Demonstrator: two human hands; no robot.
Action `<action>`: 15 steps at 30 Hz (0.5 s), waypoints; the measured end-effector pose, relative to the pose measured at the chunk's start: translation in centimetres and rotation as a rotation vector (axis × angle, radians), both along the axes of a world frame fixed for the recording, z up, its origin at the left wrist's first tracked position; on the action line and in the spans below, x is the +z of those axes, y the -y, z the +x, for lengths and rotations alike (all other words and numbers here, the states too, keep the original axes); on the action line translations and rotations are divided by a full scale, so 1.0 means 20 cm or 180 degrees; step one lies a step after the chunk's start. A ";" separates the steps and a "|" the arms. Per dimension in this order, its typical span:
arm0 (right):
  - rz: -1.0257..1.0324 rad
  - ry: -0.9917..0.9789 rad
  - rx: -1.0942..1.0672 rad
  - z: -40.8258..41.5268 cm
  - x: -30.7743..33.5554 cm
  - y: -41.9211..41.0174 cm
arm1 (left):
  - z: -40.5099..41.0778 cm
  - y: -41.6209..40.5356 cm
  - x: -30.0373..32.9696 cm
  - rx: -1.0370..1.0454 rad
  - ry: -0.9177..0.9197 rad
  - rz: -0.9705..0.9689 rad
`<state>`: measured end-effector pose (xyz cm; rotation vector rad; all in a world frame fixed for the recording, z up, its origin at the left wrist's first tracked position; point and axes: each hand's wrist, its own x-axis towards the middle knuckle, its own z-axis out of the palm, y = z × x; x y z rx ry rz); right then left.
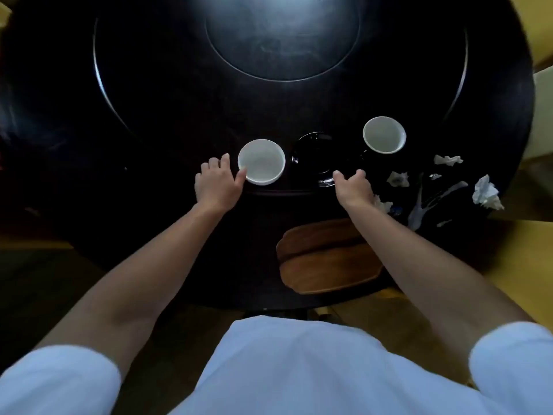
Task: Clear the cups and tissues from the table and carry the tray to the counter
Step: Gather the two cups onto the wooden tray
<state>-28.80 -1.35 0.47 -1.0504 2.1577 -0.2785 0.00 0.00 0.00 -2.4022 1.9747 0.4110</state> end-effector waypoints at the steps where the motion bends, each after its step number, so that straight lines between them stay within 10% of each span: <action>1: 0.0051 0.0018 -0.0062 0.02 0.00 0.01 | 0.00 0.03 -0.01 -0.0024 -0.0044 0.0011; 15: -0.0309 0.1170 -0.1376 0.07 -0.06 0.04 | -0.01 0.17 -0.11 0.0807 -0.2058 0.0249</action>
